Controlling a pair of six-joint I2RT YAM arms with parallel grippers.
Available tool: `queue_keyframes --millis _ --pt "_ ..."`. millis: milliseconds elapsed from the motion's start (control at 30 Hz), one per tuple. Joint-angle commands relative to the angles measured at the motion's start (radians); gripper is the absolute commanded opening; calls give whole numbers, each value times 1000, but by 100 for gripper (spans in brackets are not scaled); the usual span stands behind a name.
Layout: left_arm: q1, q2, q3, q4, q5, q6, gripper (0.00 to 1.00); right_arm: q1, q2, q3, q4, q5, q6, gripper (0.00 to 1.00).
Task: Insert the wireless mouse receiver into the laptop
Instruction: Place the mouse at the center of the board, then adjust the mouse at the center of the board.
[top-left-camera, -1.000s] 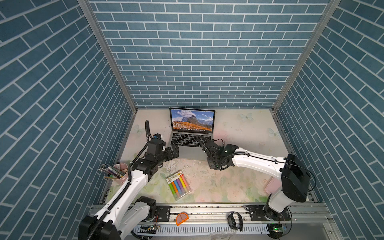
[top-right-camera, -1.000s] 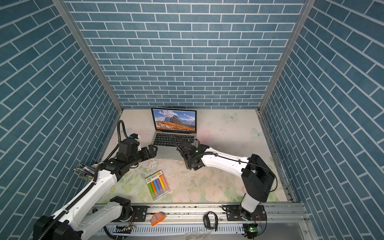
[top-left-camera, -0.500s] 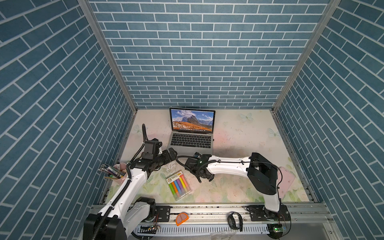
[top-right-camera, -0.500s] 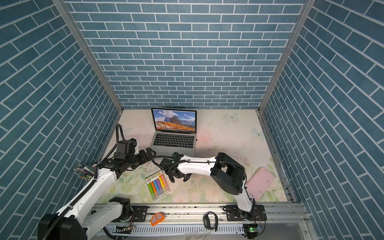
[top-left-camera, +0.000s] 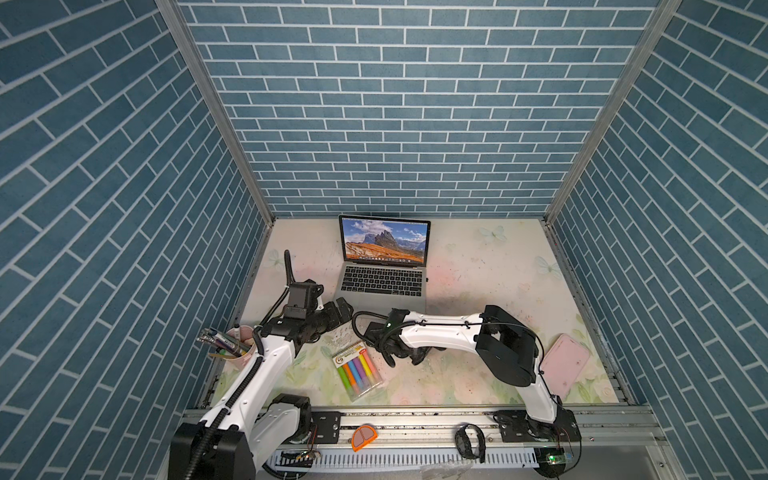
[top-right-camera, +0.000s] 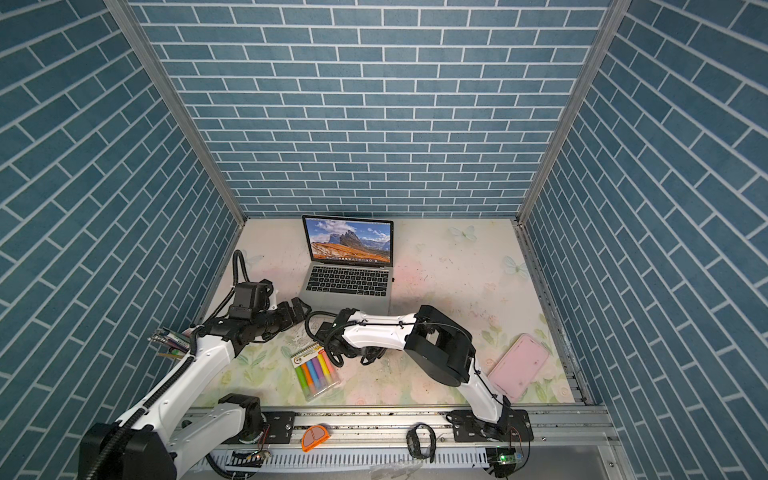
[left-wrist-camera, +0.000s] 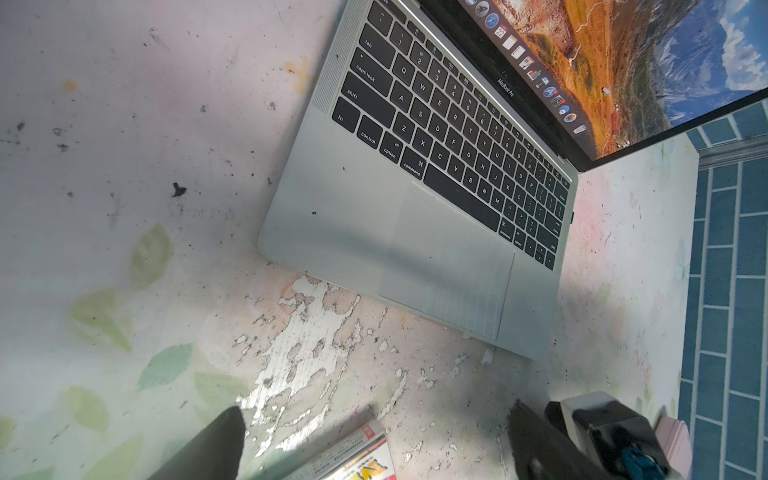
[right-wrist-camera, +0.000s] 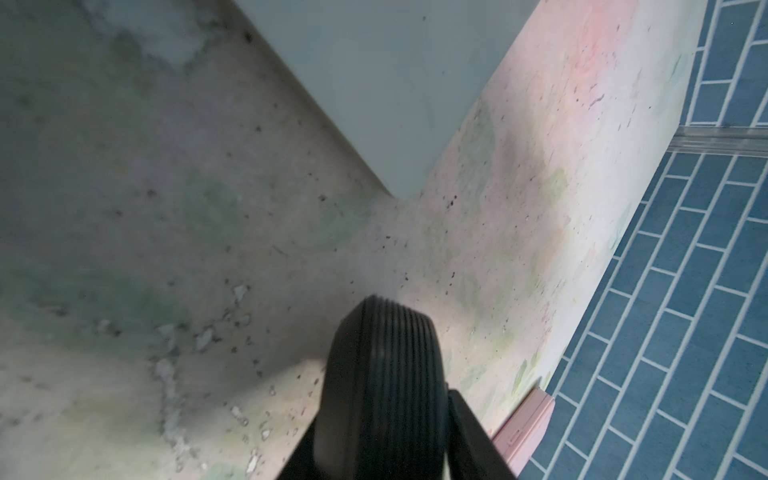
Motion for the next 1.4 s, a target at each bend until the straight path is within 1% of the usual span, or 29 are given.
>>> queue_keyframes --millis 0,100,200,333,433,500,633,800,900,1000,1067,1133,1233,1367 --pt "4 -7 -12 -6 14 -4 99 6 31 26 -52 -64 39 47" --pt "6 -13 -19 -7 18 -4 99 7 36 32 -35 -125 37 52" --pt "6 -20 -26 -8 22 -4 99 7 6 25 5 -186 41 53" --pt "7 -24 -29 -10 29 -2 99 2 -83 0 70 -243 48 53" --pt "8 -28 -28 -10 37 13 99 -29 -162 -32 108 -273 53 52" --pt "8 -29 -28 -10 47 28 99 -70 -225 -78 143 -304 53 48" --pt "6 -25 -11 -43 51 76 99 -193 -332 -215 247 -416 39 36" --pt "-4 -1 31 -86 130 169 99 -329 -385 -324 334 -498 3 26" --pt "-18 -3 26 -65 166 172 90 -394 -385 -358 397 -543 -6 22" --pt "-26 14 22 -50 193 171 75 -434 -364 -359 438 -546 -24 22" --pt "-28 25 17 -39 209 168 69 -451 -339 -355 464 -557 -37 22" --pt "-29 32 13 -31 220 165 67 -458 -312 -355 479 -566 -49 21" --pt "-29 23 8 -28 216 163 67 -458 -286 -366 497 -591 -55 19" --pt "-29 17 3 -24 212 162 67 -458 -301 -424 541 -648 -24 18"
